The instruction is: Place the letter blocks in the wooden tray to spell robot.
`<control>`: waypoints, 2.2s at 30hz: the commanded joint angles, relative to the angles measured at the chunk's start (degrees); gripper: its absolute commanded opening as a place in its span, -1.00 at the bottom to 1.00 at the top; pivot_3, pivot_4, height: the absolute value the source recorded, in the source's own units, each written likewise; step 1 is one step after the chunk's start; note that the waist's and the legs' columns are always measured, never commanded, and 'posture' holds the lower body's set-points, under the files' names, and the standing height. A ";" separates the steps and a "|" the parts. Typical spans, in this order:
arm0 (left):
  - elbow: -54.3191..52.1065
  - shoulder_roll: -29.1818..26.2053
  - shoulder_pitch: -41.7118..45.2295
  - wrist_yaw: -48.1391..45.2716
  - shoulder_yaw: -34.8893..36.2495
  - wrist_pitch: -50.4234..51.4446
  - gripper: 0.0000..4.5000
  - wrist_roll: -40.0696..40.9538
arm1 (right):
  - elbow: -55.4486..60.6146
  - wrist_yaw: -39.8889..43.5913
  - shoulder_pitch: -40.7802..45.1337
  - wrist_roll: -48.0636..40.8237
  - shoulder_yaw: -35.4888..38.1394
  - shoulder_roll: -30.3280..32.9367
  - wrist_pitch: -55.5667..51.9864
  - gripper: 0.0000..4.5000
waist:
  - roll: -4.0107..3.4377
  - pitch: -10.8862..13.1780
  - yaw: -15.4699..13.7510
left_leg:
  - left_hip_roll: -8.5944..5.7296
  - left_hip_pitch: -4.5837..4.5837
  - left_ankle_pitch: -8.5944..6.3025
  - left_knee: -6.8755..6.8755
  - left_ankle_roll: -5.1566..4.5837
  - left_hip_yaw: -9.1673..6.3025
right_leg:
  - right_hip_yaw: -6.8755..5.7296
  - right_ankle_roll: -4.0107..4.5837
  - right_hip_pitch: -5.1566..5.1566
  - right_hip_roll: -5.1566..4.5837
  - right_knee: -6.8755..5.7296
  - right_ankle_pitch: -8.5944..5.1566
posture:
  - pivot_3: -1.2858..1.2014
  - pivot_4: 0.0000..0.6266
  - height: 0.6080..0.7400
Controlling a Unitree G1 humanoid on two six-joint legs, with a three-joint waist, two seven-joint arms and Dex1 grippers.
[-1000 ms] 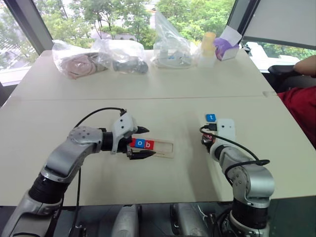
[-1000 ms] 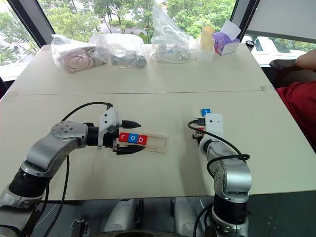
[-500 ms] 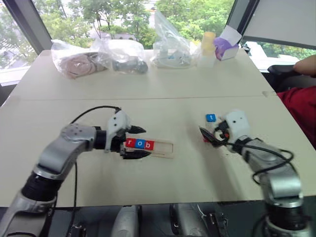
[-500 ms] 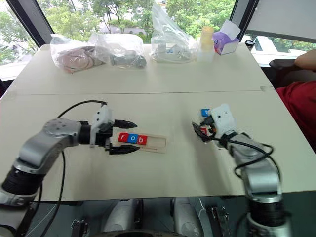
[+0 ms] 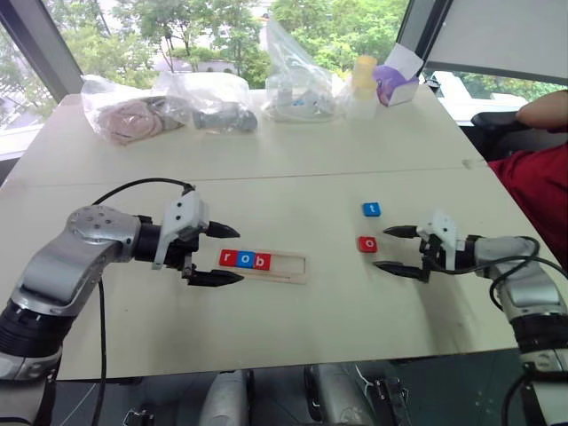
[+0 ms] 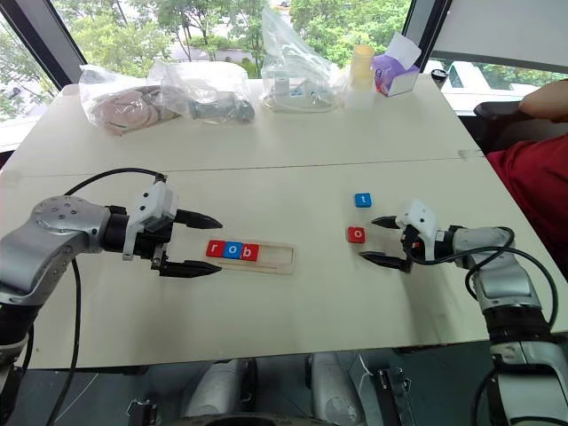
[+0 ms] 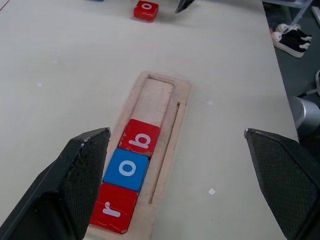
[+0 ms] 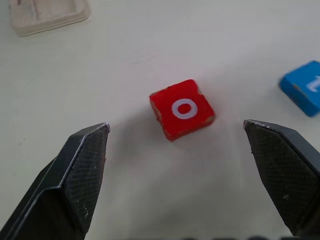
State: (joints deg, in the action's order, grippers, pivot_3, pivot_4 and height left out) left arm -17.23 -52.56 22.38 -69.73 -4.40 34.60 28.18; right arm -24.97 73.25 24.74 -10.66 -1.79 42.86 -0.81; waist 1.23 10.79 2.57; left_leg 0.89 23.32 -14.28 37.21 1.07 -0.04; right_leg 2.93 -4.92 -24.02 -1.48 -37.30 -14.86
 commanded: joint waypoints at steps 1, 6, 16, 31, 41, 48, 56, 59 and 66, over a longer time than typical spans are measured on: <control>-2.83 -1.26 -1.00 1.05 2.61 0.76 1.00 0.74 | -6.20 0.82 3.53 2.17 -1.39 -1.29 5.74 0.98 | 0.00 0.00 -0.06 | 0.00 0.00 0.00 0.00 0.00 0.00 | 0.00 0.00 0.00 0.00 0.00 0.00 | 0.03 -0.52 1.00; -4.76 -1.51 -2.18 2.68 3.84 2.38 1.00 1.25 | -14.94 1.81 8.17 3.54 -2.64 -3.92 10.38 0.98 | 0.01 -0.01 -0.01 | 0.03 -0.06 0.01 0.07 0.02 -0.06 | 0.01 0.03 0.08 -0.03 -0.03 0.01 | 0.03 -0.52 1.00; -4.00 -3.89 -3.83 2.75 5.49 1.37 1.00 0.54 | -16.85 3.50 9.56 4.01 -3.02 -4.96 11.84 -0.47 | 0.01 0.00 -0.03 | 0.05 -0.90 0.01 -0.04 0.02 -0.08 | 0.06 0.27 0.85 -0.09 0.02 -0.13 | 0.03 -0.52 1.00; -1.90 -5.52 -7.74 2.32 7.56 1.08 1.00 0.85 | 32.21 -16.70 2.68 3.32 -13.51 -16.41 -27.44 -0.47 | -0.03 0.02 -0.23 | 0.07 -0.74 0.00 -0.14 0.02 -0.20 | 0.02 0.28 0.58 -0.15 -0.14 -0.15 | 0.03 -0.52 1.00; -4.56 -4.97 -11.50 3.89 9.04 2.30 1.00 2.15 | 37.07 -24.41 0.51 5.24 -19.48 -19.34 -34.37 -0.47 | -0.03 0.02 -0.12 | 0.07 -0.63 0.00 -0.14 0.03 -0.17 | 0.02 0.30 0.50 -0.18 -0.03 -0.16 | 0.03 -0.52 1.00; -4.69 -4.35 -11.45 5.21 8.76 2.35 1.00 2.36 | 34.97 -24.99 1.69 5.80 -20.82 -19.59 -32.92 -0.47 | -0.03 0.02 -0.11 | 0.07 -0.61 0.00 -0.15 0.03 -0.15 | 0.02 0.29 0.48 -0.18 -0.01 -0.16 | 0.03 -0.52 1.00; -4.61 -3.39 -11.24 6.47 8.65 1.99 1.00 2.17 | 32.80 -24.74 2.58 6.27 -21.28 -19.30 -30.40 -0.47 | -0.03 0.02 -0.11 | 0.07 -0.60 0.00 -0.15 0.02 -0.15 | 0.02 0.28 0.48 -0.17 0.00 -0.15 | 0.03 -0.52 1.00; -4.50 -3.11 -11.15 6.85 8.47 1.77 1.00 1.98 | 32.57 -24.36 2.77 6.04 -21.20 -19.18 -30.24 -0.47 | -0.03 0.02 -0.11 | 0.07 -0.60 0.00 -0.15 0.03 -0.15 | 0.02 0.28 0.48 -0.17 0.00 -0.15 | 0.03 -0.52 1.00; -4.51 -2.64 -11.01 7.56 8.19 1.54 1.00 1.74 | 33.37 -24.08 3.30 5.92 -21.91 -20.03 -30.34 0.62 | -0.03 0.02 -0.10 | 0.08 -0.60 0.00 -0.15 0.03 -0.15 | 0.01 0.28 0.48 -0.17 0.00 -0.15 | 0.03 -0.52 1.00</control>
State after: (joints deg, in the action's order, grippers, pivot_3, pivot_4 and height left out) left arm -20.48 -54.99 10.89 -62.28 3.01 36.90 29.91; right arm 6.61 48.89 26.70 -4.67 -23.59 23.39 -31.88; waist 1.20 10.81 2.47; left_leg 0.97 22.72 -14.28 37.05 1.09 -0.19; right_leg 2.94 -4.64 -23.55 -1.65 -37.30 -15.01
